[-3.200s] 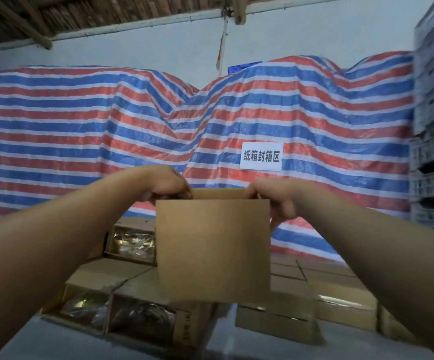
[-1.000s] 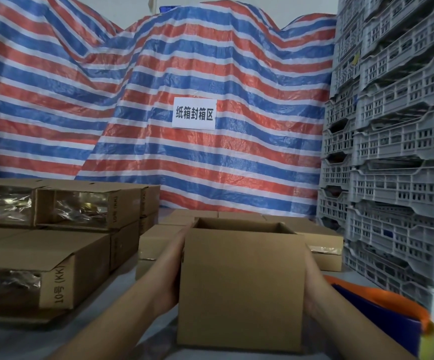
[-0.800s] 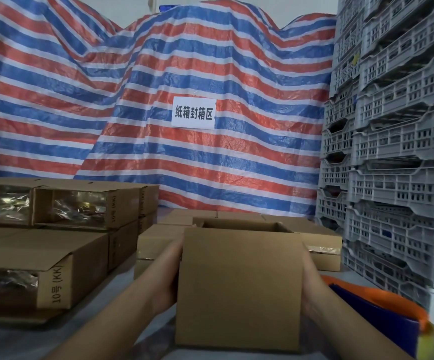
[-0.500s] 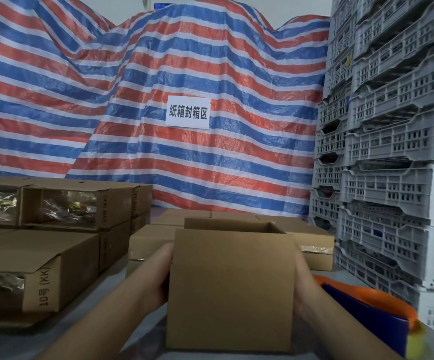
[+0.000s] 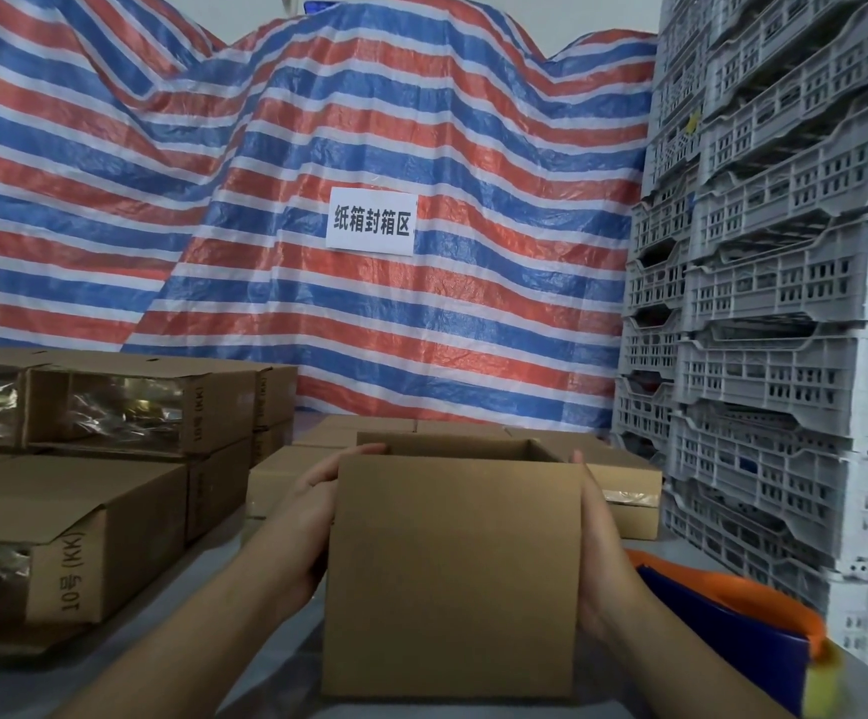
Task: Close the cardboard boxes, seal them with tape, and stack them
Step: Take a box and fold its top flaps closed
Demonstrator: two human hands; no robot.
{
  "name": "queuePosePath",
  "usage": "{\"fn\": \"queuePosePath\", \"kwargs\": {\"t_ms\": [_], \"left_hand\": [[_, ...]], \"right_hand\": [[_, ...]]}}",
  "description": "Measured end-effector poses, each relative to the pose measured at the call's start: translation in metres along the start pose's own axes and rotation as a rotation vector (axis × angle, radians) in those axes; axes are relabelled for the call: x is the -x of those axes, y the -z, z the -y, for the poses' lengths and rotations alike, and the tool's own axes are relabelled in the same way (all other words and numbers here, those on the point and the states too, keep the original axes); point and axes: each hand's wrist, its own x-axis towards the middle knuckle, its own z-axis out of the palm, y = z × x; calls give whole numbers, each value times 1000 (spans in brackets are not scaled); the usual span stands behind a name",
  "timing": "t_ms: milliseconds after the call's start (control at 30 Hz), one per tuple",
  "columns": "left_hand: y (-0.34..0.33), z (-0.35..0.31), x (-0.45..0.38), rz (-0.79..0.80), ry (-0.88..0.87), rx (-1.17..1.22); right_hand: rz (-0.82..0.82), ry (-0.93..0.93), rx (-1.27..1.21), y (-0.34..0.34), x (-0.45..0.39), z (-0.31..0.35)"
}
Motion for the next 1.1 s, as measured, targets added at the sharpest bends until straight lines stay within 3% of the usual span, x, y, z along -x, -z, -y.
{"fn": "queuePosePath", "kwargs": {"t_ms": [267, 367, 467, 633, 900, 1000, 1100], "left_hand": [[0, 2, -2, -48, 22, -12], [-2, 1, -5, -154, 47, 5], [-1, 4, -2, -76, 24, -39], [-5, 1, 6, -61, 28, -58], [-7, -12, 17, -40, 55, -181], [-2, -19, 16, 18, 14, -241], [3, -28, 18, 184, 36, -220]], "right_hand": [[81, 23, 71, -6, 8, 2], [79, 26, 86, -8, 11, 4], [3, 90, 237, -5, 9, 2], [-7, 75, 255, -5, 9, 3], [50, -15, 143, -4, 13, 4], [62, 16, 170, -4, 12, 5], [50, 45, 169, -1, 8, 3]]}}
